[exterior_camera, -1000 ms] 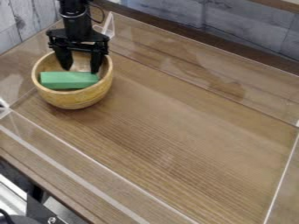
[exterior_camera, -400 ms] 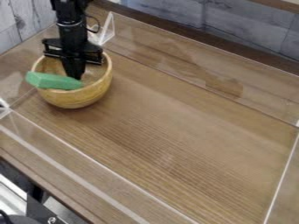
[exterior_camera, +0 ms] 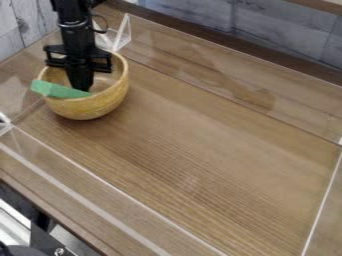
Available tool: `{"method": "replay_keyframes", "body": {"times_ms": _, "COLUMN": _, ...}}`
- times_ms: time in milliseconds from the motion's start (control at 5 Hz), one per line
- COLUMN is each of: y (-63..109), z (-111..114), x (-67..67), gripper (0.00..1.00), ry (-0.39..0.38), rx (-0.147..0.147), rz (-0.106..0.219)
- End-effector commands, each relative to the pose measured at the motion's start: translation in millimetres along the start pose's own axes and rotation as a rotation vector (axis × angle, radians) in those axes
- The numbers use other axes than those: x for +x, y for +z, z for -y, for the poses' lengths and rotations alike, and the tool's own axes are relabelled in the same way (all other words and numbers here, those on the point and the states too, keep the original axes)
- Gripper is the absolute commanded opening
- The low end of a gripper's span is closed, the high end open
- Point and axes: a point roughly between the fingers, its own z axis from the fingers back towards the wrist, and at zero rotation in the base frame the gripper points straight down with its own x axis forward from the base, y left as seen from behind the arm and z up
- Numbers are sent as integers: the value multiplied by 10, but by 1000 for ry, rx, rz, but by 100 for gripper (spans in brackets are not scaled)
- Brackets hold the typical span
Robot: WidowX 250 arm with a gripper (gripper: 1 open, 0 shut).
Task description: Move green object from inside the wooden bowl to the table next to it
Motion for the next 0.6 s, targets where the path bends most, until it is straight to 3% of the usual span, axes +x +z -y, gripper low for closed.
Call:
{"method": "replay_keyframes", "body": {"times_ms": 0, "y": 224, "z": -10, "x": 11, "gripper": 0, "ry": 49, "rx": -32, "rz": 36}}
{"method": "replay_keyframes", "body": {"times_ms": 400, "y": 397, "z": 96, "x": 27, "gripper": 0, "ry": 115, "rx": -98, "rz": 30}}
